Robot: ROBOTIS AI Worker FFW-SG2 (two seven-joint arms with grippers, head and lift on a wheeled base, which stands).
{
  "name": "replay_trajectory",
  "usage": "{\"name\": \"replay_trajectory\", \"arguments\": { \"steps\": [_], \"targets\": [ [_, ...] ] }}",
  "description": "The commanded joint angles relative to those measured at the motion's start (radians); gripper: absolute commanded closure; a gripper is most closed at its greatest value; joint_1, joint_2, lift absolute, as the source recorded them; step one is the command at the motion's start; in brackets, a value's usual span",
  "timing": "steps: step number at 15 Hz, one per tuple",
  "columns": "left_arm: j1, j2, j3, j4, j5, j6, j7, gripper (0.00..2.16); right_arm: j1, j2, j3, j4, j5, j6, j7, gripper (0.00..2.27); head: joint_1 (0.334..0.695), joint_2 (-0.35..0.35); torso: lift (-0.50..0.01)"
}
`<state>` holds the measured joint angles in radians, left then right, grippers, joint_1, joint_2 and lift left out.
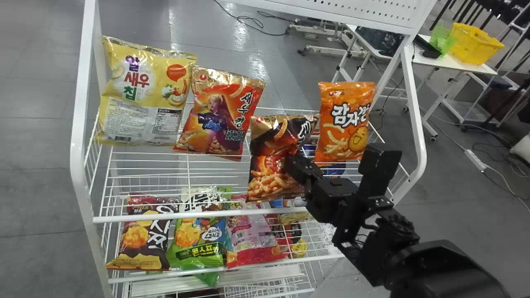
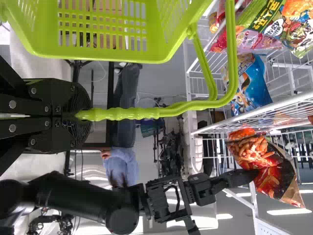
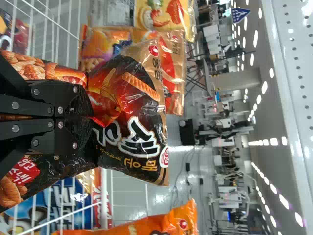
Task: Hold basket handle with left hand then pick spicy shrimp crackers with right hand and place into basket
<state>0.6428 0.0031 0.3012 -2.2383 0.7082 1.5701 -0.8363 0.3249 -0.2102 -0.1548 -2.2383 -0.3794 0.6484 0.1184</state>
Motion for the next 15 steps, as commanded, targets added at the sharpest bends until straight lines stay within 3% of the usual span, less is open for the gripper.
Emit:
{"name": "replay_trajectory", "arguments": {
  "steps": [1, 9, 15],
  "targets": [
    [0.0, -0.006, -0.001, -0.001, -0.001, 0.001, 0.002, 1.89, 0.042, 0.0, -0.022, -0.077, -0.036, 0.1, 0.012, 1.48, 0.695, -0.342, -0.037],
    [-0.017, -0.006, -0.002, 0.008, -0.013, 0.001, 0.009, 1.89, 0.163, -0.005, -0.097, -0.294, -0.139, 0.403, 0.081, 1.48, 0.695, -0.322, -0.037],
    [-0.018, -0.006, 0.003, 0.009, -0.021, 0.001, 0.009, 1.89, 0.235, -0.005, -0.083, -0.383, -0.193, 0.575, 0.136, 1.48, 0.695, -0.278, -0.037]
  ]
}}
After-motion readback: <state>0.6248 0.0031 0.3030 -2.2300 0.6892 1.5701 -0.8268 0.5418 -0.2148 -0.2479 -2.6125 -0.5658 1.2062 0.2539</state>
